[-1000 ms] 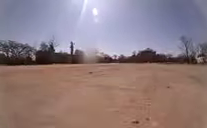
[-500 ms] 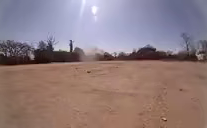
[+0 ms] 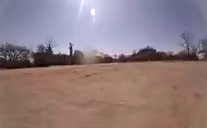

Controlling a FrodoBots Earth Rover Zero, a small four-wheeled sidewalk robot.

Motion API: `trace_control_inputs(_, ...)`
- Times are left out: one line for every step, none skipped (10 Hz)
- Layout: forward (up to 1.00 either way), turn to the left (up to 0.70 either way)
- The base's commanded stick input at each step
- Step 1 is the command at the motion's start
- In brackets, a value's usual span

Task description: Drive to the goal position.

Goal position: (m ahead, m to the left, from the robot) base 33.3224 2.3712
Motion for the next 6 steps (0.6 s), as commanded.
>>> trace_control_inputs(1.0,0.0)
trace_control_inputs(1.0,0.0)
trace_control_inputs(1.0,0.0)
trace_control_inputs(1.0,0.0)
trace_control_inputs(1.0,0.0)
trace_control_inputs(1.0,0.0)
